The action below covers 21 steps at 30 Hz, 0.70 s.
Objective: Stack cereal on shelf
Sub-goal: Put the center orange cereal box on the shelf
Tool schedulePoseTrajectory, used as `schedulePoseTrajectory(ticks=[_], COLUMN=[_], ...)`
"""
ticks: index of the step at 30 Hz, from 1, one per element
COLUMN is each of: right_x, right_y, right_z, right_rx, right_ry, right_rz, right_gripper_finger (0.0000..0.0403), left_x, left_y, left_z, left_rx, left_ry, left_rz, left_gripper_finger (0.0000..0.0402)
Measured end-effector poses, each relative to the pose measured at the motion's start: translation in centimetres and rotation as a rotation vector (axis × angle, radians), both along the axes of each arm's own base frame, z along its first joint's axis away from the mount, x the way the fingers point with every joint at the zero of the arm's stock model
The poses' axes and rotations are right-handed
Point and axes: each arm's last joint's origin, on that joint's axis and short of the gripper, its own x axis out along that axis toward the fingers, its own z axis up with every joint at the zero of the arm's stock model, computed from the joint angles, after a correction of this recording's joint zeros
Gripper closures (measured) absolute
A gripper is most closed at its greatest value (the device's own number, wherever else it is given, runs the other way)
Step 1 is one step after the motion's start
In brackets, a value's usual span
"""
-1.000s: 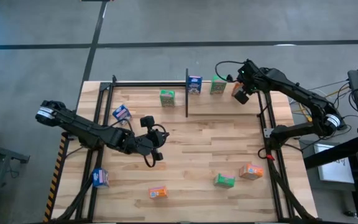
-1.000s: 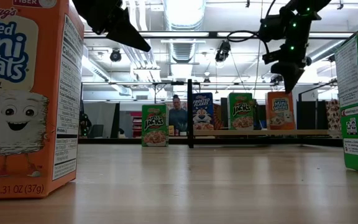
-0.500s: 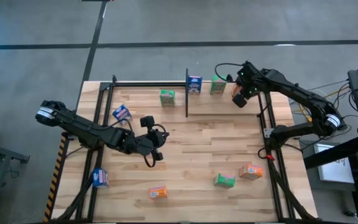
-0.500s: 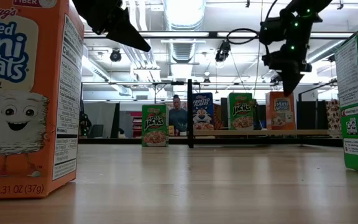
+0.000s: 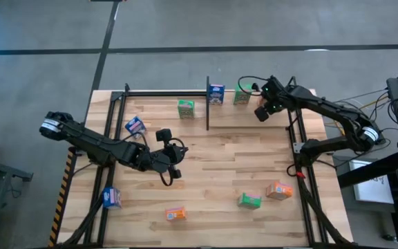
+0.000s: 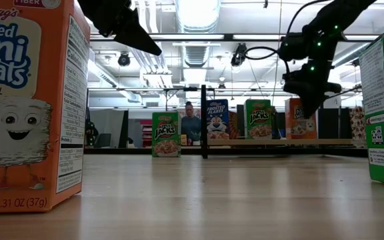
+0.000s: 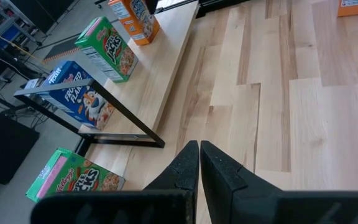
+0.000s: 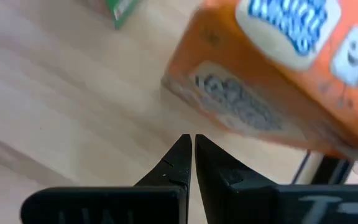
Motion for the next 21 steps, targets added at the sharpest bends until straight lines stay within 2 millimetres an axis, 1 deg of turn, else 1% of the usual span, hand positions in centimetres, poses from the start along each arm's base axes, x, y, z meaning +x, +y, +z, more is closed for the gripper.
schedulePoseTrajectory(ticks=[6,14,21], right_x=[0.3,0.09,0.49], right_y=[-0.37,-0.55,-0.98], right_z=[-0.17,-0.52,-0.21], right_rx=[-0.051,-0.118,-0.172], right_ry=[-0.038,0.027,-0.014], right_rz=[-0.012,-0.036,-0.026], right_gripper_finger=[0.039,0.039,0.039], left_x=[0.0,0.0,0.0], left_y=[0.0,0.0,0.0], left_z=[0.0,0.0,0.0], left_rx=[0.0,0.0,0.0], left_ry=[0.0,0.0,0.0], left_rz=[0.0,0.0,0.0], left_gripper_finger=[0.0401,0.0401,0.0401])
